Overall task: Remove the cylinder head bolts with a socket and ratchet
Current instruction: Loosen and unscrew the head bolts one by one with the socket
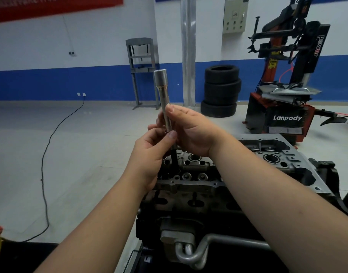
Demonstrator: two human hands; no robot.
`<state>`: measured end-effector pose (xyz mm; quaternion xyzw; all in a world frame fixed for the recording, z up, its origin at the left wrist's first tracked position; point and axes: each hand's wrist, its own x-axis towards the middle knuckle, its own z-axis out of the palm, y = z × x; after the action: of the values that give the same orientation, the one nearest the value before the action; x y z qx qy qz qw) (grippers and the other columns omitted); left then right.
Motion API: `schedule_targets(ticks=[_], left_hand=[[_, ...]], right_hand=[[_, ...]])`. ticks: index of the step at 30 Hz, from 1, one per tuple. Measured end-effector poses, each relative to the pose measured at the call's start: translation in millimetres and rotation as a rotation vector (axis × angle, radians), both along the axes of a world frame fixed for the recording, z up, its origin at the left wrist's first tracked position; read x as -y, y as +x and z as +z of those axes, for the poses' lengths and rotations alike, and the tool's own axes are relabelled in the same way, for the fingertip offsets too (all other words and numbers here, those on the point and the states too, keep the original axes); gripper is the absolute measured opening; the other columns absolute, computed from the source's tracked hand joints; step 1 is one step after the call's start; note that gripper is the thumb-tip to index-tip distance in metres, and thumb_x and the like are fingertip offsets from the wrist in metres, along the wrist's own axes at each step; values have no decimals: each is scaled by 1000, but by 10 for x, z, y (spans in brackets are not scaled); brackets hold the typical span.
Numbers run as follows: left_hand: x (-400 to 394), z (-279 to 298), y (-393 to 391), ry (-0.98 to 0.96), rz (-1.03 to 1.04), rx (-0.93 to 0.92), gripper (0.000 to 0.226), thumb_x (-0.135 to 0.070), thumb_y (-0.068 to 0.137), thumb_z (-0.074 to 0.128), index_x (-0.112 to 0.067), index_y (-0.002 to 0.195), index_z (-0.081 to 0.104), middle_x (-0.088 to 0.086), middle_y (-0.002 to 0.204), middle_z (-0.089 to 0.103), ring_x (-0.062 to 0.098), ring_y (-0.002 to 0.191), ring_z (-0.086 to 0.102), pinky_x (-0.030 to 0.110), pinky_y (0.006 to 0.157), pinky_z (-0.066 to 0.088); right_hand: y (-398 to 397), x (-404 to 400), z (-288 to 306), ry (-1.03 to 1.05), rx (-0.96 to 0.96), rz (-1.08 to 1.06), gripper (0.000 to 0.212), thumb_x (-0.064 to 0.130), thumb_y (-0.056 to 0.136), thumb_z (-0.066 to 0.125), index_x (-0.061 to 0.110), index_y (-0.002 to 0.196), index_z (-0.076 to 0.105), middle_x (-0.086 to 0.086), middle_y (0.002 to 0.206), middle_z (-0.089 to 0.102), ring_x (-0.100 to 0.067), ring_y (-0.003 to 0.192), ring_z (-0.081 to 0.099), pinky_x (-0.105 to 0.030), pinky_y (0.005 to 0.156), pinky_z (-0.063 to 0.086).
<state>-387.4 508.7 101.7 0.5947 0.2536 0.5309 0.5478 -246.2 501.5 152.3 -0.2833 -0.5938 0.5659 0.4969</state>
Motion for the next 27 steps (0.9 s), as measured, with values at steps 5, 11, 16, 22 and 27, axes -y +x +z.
schedule_targets(ticks=[5, 11, 16, 22, 27], left_hand=[[18, 16, -37, -18, -68, 23, 23, -33, 97, 60, -34, 90, 82, -2, 94, 78, 12, 93, 74, 21, 76, 57], [4, -18, 4, 30, 31, 5, 23, -40, 78, 73, -26, 96, 75, -1, 94, 78, 17, 95, 75, 28, 84, 58], [15, 10, -15, -2, -14, 0, 22, -40, 91, 59, -34, 90, 81, 0, 96, 78, 15, 96, 74, 22, 77, 57], [18, 2, -18, 11, 22, 13, 13, -37, 93, 67, -32, 92, 79, 0, 97, 78, 17, 98, 74, 26, 82, 57], [12, -7, -11, 12, 38, -7, 19, -43, 82, 72, -31, 95, 78, 0, 102, 78, 16, 102, 74, 38, 95, 56]], right_hand=[[23, -10, 2, -30, 63, -20, 38, 45, 101, 46, 15, 102, 69, -2, 94, 70, -28, 109, 62, -54, 107, 44], [-4, -26, -7, 4, 2, 0, 22, 33, 95, 53, 13, 101, 59, -2, 91, 64, -32, 113, 57, -59, 111, 37], [6, -18, -3, -6, -2, 0, 27, 34, 103, 47, 11, 102, 62, -2, 92, 67, -30, 112, 60, -41, 91, 54], [5, -14, 2, -24, 21, -12, 33, 41, 98, 48, 13, 107, 64, -2, 94, 66, -31, 116, 60, -53, 109, 42], [2, -3, 4, 7, 6, 11, 20, 31, 99, 50, 13, 100, 59, -2, 92, 63, -27, 109, 60, -53, 107, 43]])
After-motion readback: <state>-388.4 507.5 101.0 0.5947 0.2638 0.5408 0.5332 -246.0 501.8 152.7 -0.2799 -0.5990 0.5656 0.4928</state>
